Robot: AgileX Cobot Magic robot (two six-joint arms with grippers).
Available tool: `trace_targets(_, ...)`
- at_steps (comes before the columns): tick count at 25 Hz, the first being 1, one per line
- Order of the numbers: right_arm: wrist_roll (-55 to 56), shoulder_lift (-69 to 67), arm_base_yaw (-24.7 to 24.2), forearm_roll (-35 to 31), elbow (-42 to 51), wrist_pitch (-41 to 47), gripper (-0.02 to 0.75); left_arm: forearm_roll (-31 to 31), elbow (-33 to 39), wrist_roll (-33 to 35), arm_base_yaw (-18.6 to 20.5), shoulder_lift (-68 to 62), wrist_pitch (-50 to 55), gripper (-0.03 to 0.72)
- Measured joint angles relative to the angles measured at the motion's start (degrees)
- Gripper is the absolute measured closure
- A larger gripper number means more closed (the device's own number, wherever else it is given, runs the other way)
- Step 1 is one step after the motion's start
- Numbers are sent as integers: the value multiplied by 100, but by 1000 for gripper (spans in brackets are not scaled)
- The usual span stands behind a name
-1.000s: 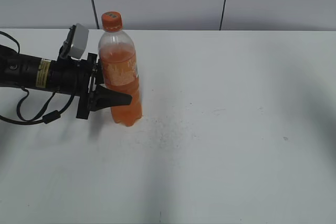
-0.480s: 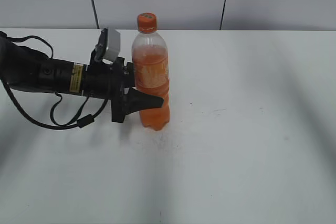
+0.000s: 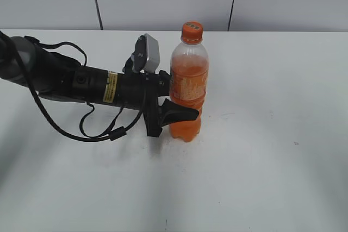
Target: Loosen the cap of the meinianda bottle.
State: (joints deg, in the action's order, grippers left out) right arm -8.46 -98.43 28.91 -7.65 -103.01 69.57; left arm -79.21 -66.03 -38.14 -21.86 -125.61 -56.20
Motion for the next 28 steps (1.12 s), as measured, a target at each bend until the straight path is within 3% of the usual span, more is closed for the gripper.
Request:
trace_targets(8, 204, -159, 157, -288, -16, 19, 301, 12, 0, 0, 0, 0, 17, 291)
trace_targets(16, 294, -530, 302, -445, -29, 21, 295, 13, 0, -6, -17, 11, 64, 291)
trace_targets(28, 783, -720, 540, -6, -66, 20, 294, 24, 0, -6, -26, 18, 92, 291)
